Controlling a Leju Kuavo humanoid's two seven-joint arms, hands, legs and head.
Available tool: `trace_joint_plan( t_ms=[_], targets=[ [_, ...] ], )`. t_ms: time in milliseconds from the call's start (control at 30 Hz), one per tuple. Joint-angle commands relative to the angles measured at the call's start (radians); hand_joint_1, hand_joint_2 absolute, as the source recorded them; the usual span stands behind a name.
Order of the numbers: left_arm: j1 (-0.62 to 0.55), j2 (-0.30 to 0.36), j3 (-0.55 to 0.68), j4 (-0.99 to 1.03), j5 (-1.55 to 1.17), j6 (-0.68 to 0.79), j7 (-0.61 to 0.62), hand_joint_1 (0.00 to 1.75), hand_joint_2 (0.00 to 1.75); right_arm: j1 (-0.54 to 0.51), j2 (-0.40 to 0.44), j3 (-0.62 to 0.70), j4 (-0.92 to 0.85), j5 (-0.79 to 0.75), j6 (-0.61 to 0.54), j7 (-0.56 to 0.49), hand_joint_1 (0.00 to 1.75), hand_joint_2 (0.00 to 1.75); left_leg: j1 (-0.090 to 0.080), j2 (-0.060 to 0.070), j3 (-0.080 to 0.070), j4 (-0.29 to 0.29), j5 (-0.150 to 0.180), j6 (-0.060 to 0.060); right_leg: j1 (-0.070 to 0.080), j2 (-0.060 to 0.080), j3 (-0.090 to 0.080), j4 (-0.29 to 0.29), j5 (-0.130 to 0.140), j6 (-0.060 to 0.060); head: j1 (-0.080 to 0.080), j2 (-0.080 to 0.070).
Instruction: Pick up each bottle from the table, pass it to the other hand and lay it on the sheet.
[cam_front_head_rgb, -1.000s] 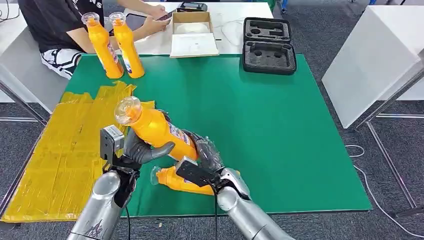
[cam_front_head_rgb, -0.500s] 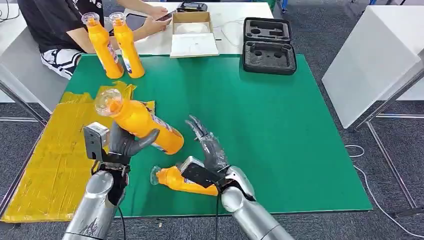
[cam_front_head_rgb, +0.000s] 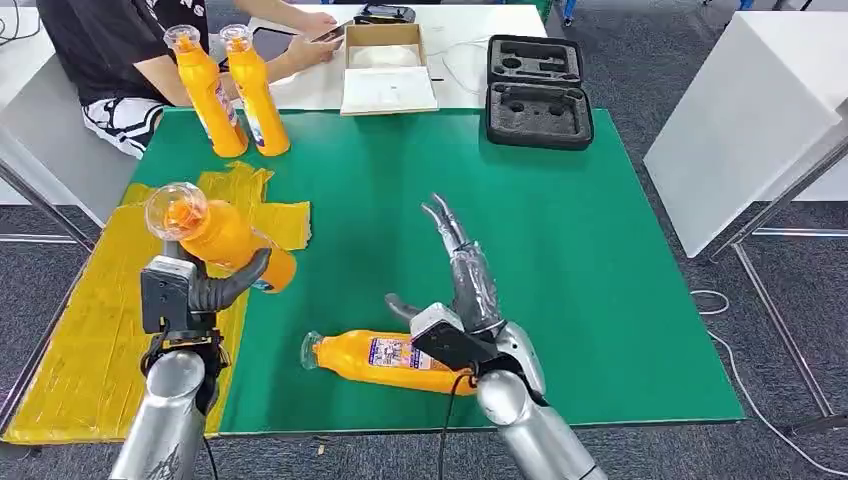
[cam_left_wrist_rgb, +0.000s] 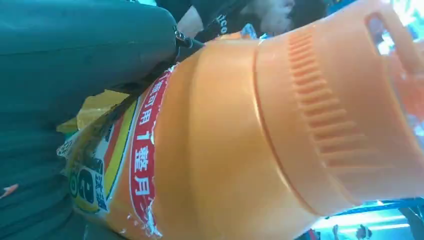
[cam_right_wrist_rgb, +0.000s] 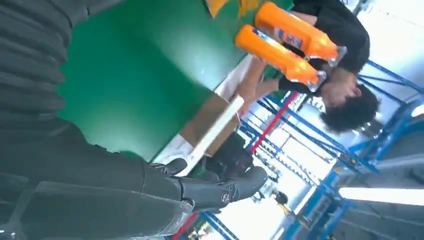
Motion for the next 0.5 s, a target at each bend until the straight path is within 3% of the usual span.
trace_joint_plan(
  t_ms=[33, 300, 500],
  targets=[
    [-0.045, 0.080, -0.082, 0.023, -0.663, 0.189, 0.124, 1.75, 1.75, 0.035, -0.043, -0.080, -0.111, -0.007, -0.033, 0.006, 0.00, 1.75, 0.001, 0.000, 0.005, 0.001, -0.003, -0.003, 0.001, -0.002, 0.006, 0.000, -0.003, -0.001, 0.000, 0.000],
    [-0.119, 0.111, -0.124, 0.166, -1.221, 0.186, 0.330, 1.75, 1.75, 0.001, -0.013, -0.102, -0.096, -0.012, 0.018, 0.018, 0.00, 1.75, 0.001, 0.001, 0.004, 0.000, -0.002, -0.003, 0.001, 0.000, 0.004, 0.000, -0.001, -0.001, 0.000, 0.000],
    [-0.169, 0.125, -0.102, 0.340, -1.283, 0.185, 0.370, 1.75, 1.75, 0.006, -0.007, -0.101, -0.103, -0.002, 0.034, 0.017, 0.00, 1.75, 0.000, 0.001, 0.004, 0.000, -0.001, -0.003, 0.001, -0.001, 0.004, 0.000, -0.001, -0.001, 0.000, 0.000]
  ],
)
